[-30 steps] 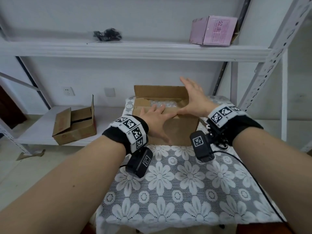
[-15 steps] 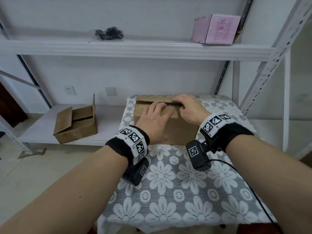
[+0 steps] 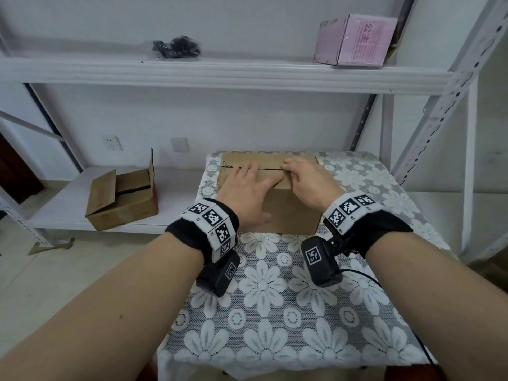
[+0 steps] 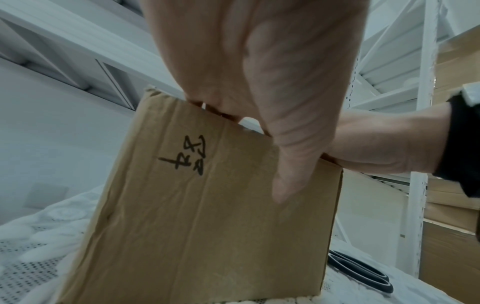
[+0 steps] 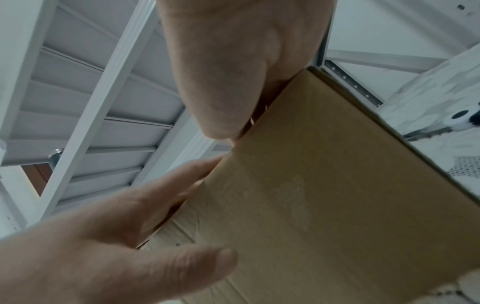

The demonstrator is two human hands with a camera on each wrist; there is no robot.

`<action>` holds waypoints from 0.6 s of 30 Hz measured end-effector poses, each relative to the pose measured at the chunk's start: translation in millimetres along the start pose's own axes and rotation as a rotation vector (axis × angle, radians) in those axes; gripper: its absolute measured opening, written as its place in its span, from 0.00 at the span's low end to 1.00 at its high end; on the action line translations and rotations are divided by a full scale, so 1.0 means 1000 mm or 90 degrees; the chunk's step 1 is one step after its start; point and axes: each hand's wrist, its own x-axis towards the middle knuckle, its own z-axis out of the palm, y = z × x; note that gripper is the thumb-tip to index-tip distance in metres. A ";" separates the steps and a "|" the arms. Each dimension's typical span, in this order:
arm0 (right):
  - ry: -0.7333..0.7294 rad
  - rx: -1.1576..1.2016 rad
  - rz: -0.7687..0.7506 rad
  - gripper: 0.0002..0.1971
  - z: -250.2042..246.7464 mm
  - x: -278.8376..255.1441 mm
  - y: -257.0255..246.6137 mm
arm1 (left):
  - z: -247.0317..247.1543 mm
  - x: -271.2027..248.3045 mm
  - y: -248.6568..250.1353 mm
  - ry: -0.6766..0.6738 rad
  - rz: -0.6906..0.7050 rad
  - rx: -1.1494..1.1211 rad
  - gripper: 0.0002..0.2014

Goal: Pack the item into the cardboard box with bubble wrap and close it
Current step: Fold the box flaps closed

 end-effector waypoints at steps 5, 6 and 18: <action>0.000 -0.006 -0.003 0.20 0.003 -0.001 0.001 | -0.001 0.001 0.001 0.021 -0.011 -0.032 0.43; 0.005 -0.009 -0.003 0.20 0.004 0.000 0.002 | -0.001 0.002 0.001 0.033 -0.014 -0.032 0.42; 0.001 -0.020 -0.004 0.20 0.003 0.004 0.002 | -0.002 0.009 0.002 0.049 -0.041 -0.027 0.41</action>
